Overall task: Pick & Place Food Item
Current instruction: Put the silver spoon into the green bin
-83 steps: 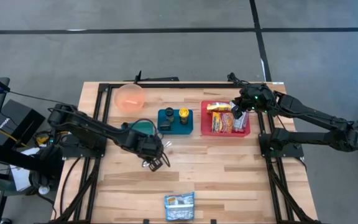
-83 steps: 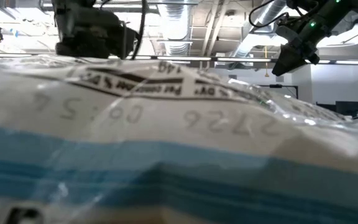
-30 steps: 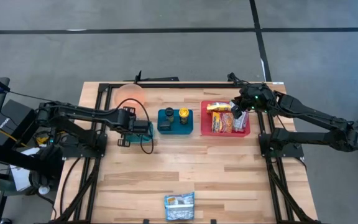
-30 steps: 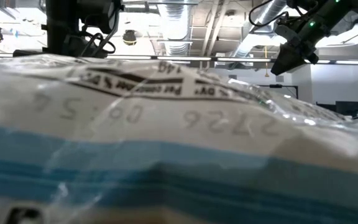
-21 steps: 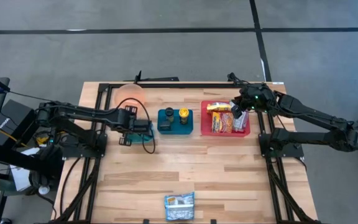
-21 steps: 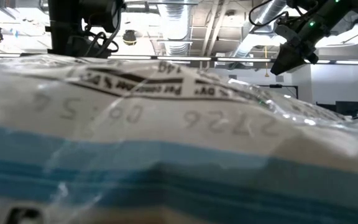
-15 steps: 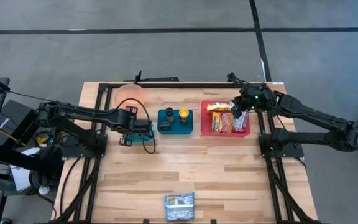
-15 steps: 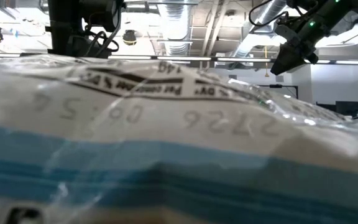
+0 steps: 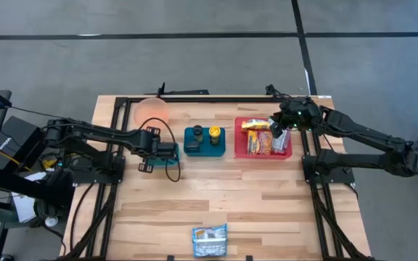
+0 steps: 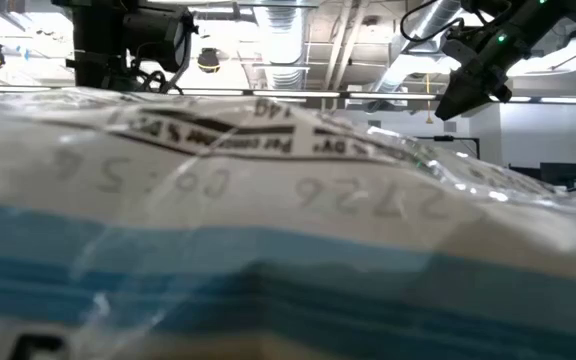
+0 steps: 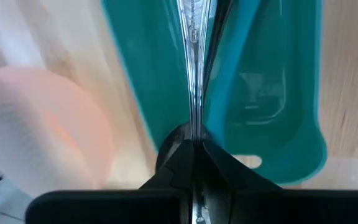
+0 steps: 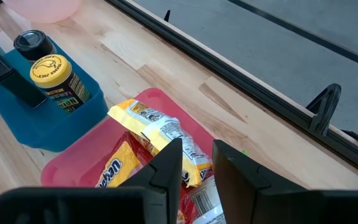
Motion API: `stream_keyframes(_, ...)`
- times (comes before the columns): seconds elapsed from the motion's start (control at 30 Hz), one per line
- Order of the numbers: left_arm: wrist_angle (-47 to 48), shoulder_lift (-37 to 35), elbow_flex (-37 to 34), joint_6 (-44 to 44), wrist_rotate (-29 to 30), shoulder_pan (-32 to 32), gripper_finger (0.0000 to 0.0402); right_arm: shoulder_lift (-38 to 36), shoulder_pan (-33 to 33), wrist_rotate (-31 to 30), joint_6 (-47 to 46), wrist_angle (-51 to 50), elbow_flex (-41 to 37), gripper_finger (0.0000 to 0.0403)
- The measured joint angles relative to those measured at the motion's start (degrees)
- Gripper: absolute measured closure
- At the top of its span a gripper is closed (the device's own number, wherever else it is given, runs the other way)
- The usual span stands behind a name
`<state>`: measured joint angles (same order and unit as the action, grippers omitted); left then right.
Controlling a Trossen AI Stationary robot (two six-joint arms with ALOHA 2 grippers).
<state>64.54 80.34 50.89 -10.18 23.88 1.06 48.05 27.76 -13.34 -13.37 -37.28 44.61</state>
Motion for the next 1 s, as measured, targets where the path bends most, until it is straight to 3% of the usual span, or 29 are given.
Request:
stream_keyframes(0.33,0.03,5.48,0.00,-1.48,-1.39,0.00,0.0391,-0.01,-0.01,-0.01,0.02,-0.02,-0.01,0.0320)
stream_keyframes(0.6,0.36,5.81,0.00,1.01,-1.31,0.00,0.0388,-0.01,0.00,0.00,0.26,-0.03,-0.01,0.0320)
stream_keyframes(1.0,0.29,5.81,0.00,3.59,-1.22,0.00,0.0337,-0.01,0.00,0.00,0.26,-0.02,-0.01,0.0320)
